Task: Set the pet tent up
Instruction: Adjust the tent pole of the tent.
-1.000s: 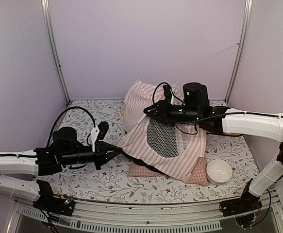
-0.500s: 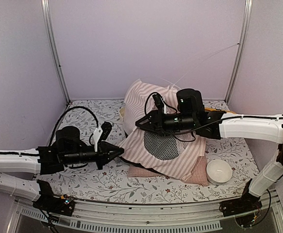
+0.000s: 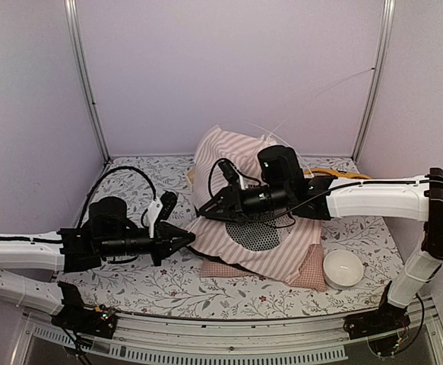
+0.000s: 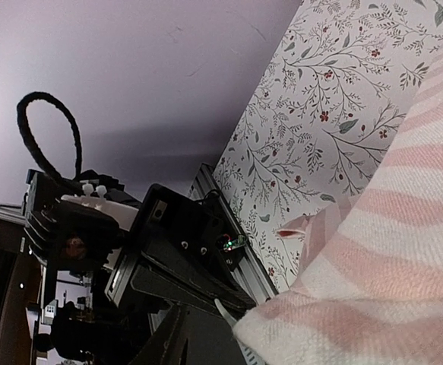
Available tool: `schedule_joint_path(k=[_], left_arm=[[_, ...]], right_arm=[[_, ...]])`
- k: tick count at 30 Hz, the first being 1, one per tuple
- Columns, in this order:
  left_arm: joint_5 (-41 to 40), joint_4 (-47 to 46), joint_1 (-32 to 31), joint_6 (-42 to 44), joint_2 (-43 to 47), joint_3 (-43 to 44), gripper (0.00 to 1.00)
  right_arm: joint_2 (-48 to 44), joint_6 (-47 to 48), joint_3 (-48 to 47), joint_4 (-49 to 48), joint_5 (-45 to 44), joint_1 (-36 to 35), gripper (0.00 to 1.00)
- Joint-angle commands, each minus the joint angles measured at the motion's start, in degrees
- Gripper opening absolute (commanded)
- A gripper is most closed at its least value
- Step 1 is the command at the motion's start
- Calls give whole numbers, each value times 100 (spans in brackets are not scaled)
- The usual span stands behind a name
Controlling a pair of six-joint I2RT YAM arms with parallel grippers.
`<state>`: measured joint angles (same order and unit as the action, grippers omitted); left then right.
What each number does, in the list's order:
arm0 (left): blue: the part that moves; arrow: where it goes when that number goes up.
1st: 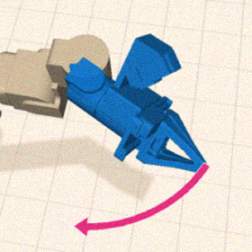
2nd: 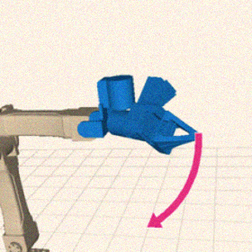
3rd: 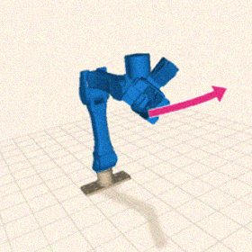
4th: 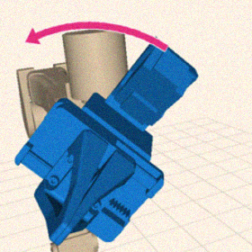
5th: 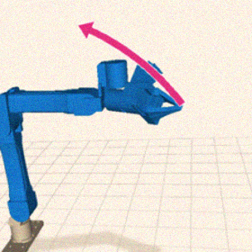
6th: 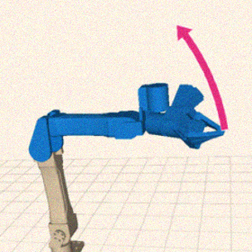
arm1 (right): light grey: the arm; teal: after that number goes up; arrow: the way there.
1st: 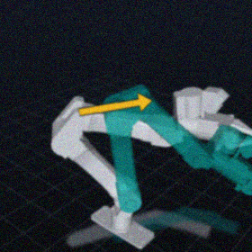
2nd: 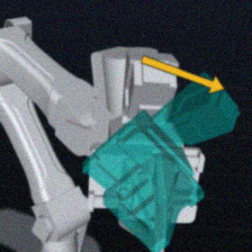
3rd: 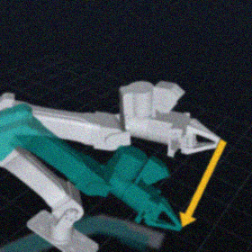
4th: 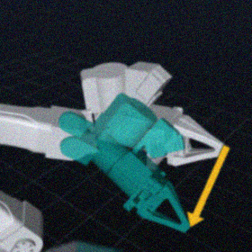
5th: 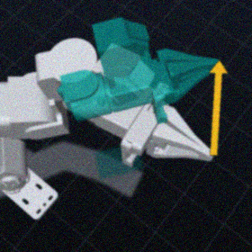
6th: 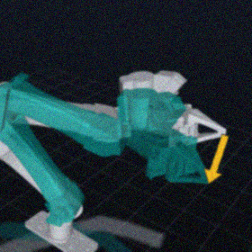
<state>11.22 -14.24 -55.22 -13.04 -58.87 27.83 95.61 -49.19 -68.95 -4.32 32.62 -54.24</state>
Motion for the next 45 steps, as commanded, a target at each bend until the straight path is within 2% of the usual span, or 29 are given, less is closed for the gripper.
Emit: schedule_joint_path(k=[1,5,7,17,23,28,34,37,38,41,43,45], left_arm=[[180,-264,-33,203,60,231,0],[124,-208,-34,185,104,156,0],[-2,-223,-38,141,158,84,0],[34,-310,-24,-9,147,-61,0],[-89,-197,-24,-46,262,-103,0],[-94,-188,-24,-84,228,-101,0],[-260,-188,-24,-89,214,-62,0],[-622,-48,-17,-114,213,7,0],[-853,49,-15,-149,216,37,4],[-1613,219,40,-265,332,24,33],[-1856,167,113,-315,486,-88,41],[-1895,-13,199,-323,642,-243,42]], right_arm=[[156,-32,-274,-192,28,75,29],[24,-319,-89,-533,-52,342,13],[-83,-347,89,-604,-134,430,10],[-149,-215,106,-704,-349,691,8],[-328,-196,266,-843,-464,968,16],[-321,-246,293,-967,-459,1009,17],[-206,-266,294,-1078,-313,1009,0],[-222,-243,307,-1078,-303,1011,0],[-241,-221,303,-1065,-319,1005,0],[-275,-182,287,-1062,-250,1009,0],[-296,-170,285,-1063,-196,1011,0],[-313,-168,314,-1062,-160,1010,0]])
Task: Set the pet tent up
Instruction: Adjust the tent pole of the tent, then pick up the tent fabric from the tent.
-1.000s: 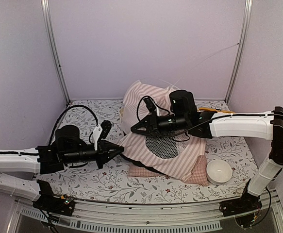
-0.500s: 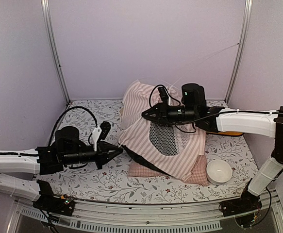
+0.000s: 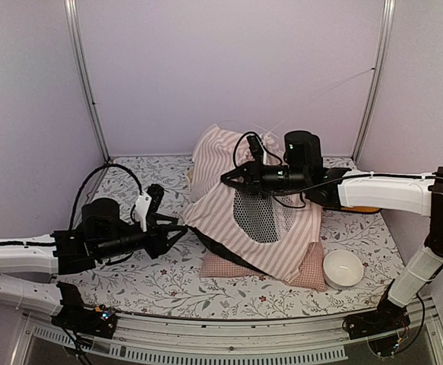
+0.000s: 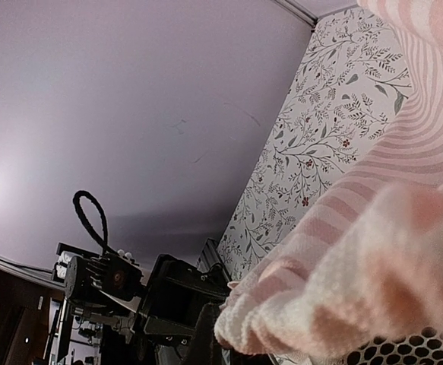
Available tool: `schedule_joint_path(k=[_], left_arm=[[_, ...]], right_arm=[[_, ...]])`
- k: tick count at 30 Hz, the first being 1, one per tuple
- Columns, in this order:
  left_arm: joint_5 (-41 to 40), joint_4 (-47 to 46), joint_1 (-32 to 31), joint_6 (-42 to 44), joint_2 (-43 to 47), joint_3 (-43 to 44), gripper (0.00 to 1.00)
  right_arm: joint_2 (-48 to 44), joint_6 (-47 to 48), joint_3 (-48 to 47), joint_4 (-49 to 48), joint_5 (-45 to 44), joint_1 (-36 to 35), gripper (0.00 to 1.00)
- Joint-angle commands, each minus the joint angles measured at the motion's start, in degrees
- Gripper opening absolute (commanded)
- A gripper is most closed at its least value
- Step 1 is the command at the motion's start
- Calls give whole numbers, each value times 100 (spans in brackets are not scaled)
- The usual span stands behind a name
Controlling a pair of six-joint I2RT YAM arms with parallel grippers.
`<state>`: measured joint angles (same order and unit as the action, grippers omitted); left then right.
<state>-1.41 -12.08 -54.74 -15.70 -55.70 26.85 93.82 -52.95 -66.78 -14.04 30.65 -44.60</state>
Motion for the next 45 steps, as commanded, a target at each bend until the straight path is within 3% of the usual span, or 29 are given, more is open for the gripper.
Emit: schedule_joint_path(k=[1,5,10,15,27,37,45], left_arm=[[-640,-344,183,-44,384,-227,42],[-556,-742,307,-25,576,-593,40],[-89,-1545,401,-72,966,-966,46],[78,-1638,508,-51,1068,-993,48],[94,-1478,675,668,-341,-97,45],[837,-1453,853,1020,-946,236,41],[816,-1498,863,1099,-1197,318,30]], right_arm=[[-153,209,119,-85,48,43,0],[-237,206,180,-73,23,47,0],[-288,225,200,-33,3,43,0],[-307,259,180,-11,36,48,0],[-302,406,67,3,184,39,0],[-367,461,-7,-19,133,47,0],[-320,462,-111,-55,145,41,0]])
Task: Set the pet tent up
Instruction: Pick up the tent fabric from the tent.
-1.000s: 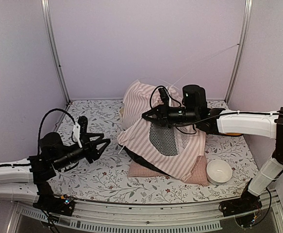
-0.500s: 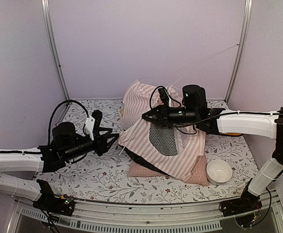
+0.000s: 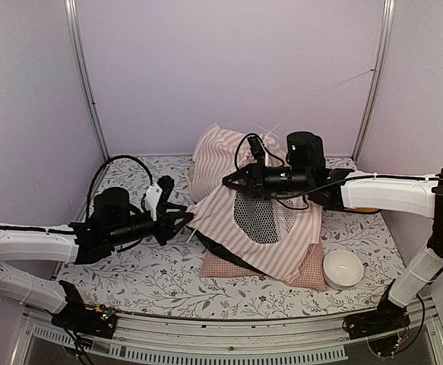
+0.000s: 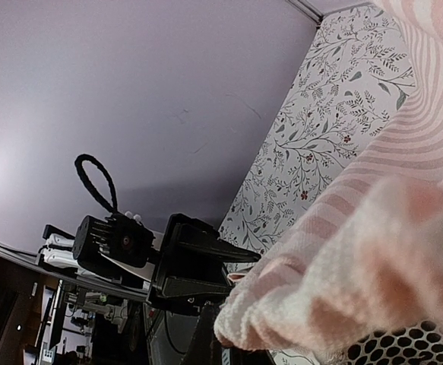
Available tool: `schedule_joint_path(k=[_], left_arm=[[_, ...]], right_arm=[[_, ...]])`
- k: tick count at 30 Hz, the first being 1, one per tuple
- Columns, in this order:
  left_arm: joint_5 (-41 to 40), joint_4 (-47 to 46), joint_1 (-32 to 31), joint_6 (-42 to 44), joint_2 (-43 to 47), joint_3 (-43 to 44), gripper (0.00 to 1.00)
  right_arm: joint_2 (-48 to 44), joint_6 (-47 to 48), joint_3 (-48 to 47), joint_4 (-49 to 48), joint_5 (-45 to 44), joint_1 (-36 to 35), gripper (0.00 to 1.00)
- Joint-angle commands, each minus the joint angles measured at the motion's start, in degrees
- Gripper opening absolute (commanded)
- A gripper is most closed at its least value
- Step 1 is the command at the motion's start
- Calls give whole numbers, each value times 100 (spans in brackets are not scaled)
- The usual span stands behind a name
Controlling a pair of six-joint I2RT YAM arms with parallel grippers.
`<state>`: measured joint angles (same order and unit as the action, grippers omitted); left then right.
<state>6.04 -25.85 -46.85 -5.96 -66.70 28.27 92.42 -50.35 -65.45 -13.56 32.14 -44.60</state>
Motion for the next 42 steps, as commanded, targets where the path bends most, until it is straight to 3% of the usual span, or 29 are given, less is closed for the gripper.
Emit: schedule_joint_path(k=[1,6,11,15,21,27,42], left_arm=[[72,-133,72,140,-134,185,28],[102,-226,84,204,-260,192,20],[220,-557,45,170,-197,-60,0],[-60,-1307,-196,125,74,-701,0],[-473,-1651,-640,-40,225,-1277,0],[-926,-1812,-1040,-163,291,-1706,0],[-1211,-1653,-1229,-90,394,-1955,0]], right_arm=[[-181,205,-254,-107,-12,40,0],[-172,151,-275,-192,-27,47,0],[-225,67,-283,-276,-256,47,0],[-339,-121,-266,-533,-658,54,0],[-395,-229,-345,-817,-1219,86,0],[-424,-330,-346,-1053,-1535,206,0],[-184,-523,-343,-1489,-1684,230,0]])
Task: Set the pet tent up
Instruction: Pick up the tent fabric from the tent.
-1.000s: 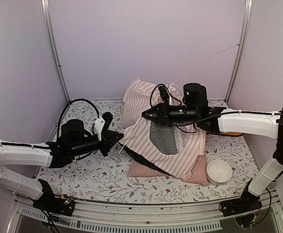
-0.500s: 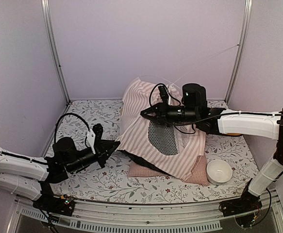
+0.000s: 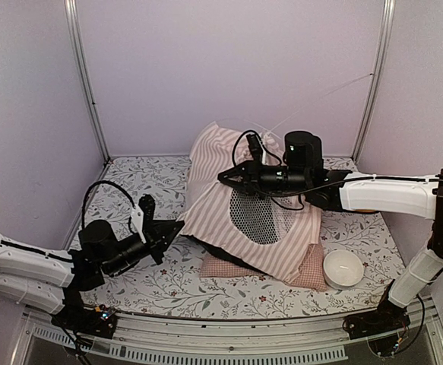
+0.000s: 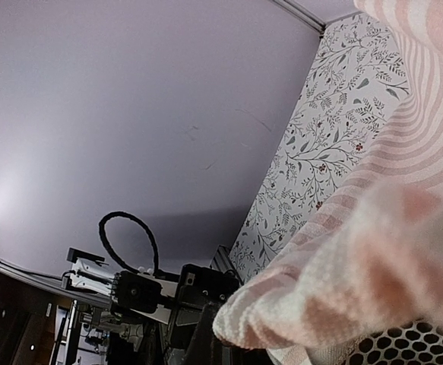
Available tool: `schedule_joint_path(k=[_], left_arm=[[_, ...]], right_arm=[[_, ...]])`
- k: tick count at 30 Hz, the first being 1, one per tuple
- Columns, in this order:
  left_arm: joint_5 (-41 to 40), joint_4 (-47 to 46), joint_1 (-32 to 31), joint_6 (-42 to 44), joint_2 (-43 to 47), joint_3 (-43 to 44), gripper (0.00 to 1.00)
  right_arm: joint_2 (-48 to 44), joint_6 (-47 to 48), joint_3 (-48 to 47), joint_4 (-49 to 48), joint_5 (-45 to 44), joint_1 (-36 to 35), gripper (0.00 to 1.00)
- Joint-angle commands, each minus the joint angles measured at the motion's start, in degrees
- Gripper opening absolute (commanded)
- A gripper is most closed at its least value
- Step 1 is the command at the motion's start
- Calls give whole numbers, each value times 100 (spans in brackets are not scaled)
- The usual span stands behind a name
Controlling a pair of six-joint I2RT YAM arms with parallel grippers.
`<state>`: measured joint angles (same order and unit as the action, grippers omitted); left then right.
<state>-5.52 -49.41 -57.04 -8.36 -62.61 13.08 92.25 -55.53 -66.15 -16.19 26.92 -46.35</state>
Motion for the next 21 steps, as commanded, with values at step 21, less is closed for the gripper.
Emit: schedule_joint_path(k=[21], left_arm=[[-1359,247,-1030,1291,-603,-572,0]], right_arm=[[3,-600,-267,-1615,-1313,413,0]])
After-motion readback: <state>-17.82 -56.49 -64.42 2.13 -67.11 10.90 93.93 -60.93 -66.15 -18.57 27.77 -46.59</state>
